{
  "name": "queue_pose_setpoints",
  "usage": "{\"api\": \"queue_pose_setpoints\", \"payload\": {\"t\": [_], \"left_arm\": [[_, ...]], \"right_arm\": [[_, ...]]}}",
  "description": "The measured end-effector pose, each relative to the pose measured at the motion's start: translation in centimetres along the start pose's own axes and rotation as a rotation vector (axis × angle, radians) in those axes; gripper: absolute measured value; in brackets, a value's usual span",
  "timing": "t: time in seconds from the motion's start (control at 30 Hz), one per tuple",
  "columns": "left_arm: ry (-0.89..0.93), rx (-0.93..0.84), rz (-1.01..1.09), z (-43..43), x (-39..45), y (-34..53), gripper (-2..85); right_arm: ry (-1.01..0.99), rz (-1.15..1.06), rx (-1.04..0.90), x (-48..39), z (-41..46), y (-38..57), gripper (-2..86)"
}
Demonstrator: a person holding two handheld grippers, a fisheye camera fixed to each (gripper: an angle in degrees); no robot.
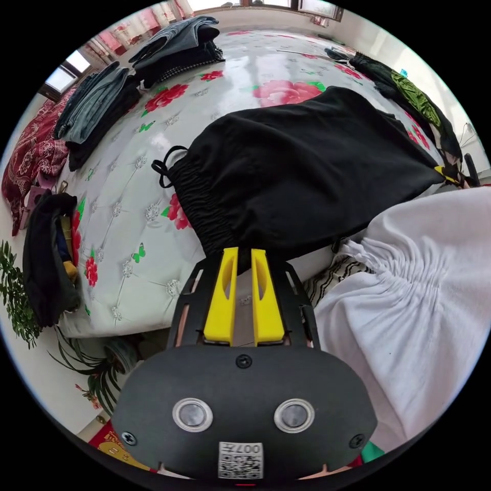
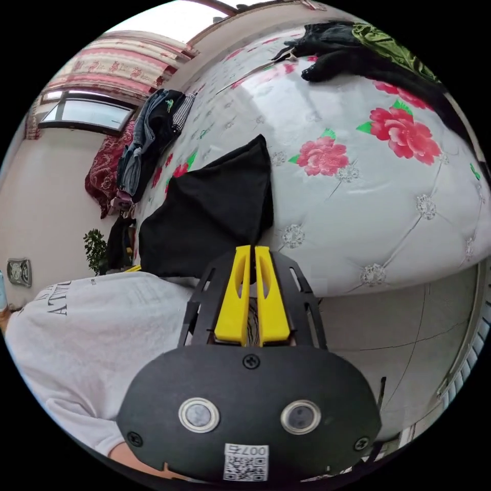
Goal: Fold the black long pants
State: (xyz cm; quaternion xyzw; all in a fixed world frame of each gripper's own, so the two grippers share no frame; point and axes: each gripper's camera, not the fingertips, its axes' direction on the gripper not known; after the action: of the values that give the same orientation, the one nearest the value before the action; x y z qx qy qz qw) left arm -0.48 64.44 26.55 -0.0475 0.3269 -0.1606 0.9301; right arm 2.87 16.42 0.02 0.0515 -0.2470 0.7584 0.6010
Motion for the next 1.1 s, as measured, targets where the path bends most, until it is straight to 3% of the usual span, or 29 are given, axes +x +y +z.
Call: {"api": "queue_pose_setpoints", "payload": {"t": [0.1,0.2,0.3,0.4,0.5,0.63,0.83,0.93,1.1], "left_arm": [[0.031,0.005,-0.024,-0.3,-0.1,-1.9,2.1],[0.047,0.083,0.045,-2.1,2.6,-6.8,-0.5],[0.063,0.081,0.107,-1.6,6.2,-12.4,-0.8],[0.049,0.082,0.104,-1.9,7.5,-14.0,-0.9],[0.091,0.123,0.083,-4.9,6.3,-12.3,-0.9],[0.133,0.155,0.060,-9.7,4.4,-11.0,-0.8],[0.143,0.166,0.047,-14.1,3.2,-12.2,-0.9],[0.155,0.177,0.019,-16.6,1.6,-11.8,-0.9],[0.203,0.208,-0.081,-20.5,-3.1,-10.5,-0.7]], "right_arm": [[-0.048,0.055,-0.033,2.7,0.9,-1.0,-0.1],[-0.183,0.038,0.231,3.1,-5.2,-2.8,-0.2],[-0.112,0.016,0.325,3.3,-9.1,-5.3,-0.2],[0.043,0.117,0.163,7.3,-6.0,-6.4,-0.2],[0.009,0.301,0.019,13.8,-1.4,-4.1,-0.2],[-0.102,0.322,0.144,15.8,-2.5,-1.8,-0.3],[-0.122,-0.085,0.158,3.0,-5.2,-7.1,-0.3],[-0.151,-0.442,0.016,-9.6,-2.9,-8.7,-0.2],[-0.131,-0.966,-0.333,-29.5,12.1,-3.9,0.0]]}}
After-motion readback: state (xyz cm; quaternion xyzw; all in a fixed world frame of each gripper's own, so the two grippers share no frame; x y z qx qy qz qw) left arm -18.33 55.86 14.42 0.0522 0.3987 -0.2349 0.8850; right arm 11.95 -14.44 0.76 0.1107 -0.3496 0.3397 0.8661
